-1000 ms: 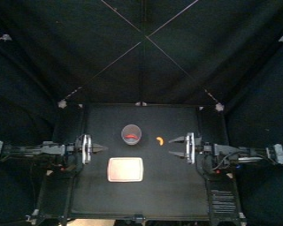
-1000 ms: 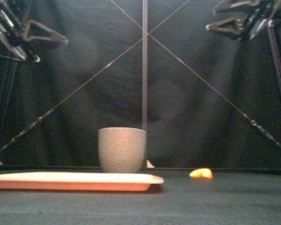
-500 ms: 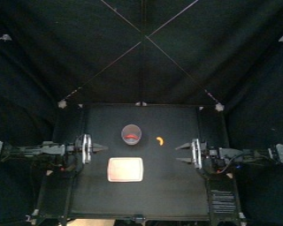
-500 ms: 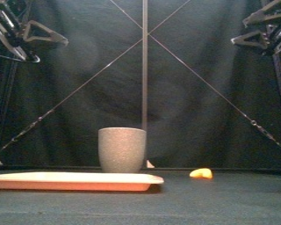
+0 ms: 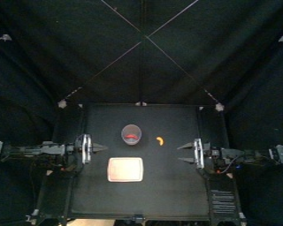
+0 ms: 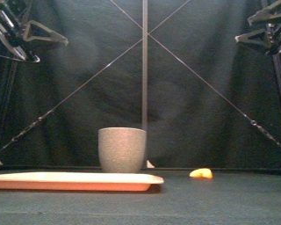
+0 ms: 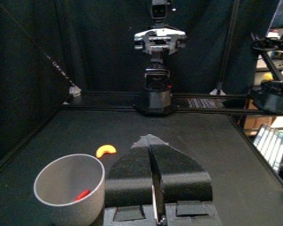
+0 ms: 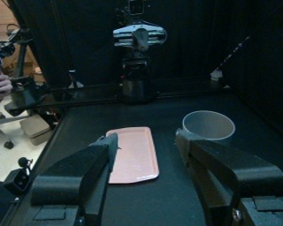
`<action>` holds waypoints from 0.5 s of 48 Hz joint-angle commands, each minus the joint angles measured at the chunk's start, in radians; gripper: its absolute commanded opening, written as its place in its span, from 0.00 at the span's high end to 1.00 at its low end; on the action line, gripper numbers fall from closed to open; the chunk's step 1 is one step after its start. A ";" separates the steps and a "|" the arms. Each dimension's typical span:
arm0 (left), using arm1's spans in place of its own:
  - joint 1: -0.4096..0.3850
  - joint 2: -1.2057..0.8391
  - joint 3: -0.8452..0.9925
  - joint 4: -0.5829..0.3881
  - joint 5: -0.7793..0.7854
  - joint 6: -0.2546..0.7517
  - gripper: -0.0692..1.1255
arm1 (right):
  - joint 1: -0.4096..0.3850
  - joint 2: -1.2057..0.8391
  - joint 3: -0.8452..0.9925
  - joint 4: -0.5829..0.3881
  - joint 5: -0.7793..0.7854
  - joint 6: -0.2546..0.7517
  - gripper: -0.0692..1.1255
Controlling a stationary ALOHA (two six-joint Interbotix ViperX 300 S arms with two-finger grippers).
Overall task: Pick the red chile then place it in the grey bowl
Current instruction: Drop red chile in the grey bowl and return to neutral
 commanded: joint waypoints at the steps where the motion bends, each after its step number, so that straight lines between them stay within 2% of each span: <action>1: 0.003 0.003 -0.012 0.000 -0.003 0.000 0.97 | -0.002 0.006 -0.012 -0.006 -0.003 0.000 0.19; 24: 0.002 0.002 -0.012 0.000 -0.003 0.000 0.97 | -0.005 0.008 -0.012 -0.006 0.008 -0.002 0.19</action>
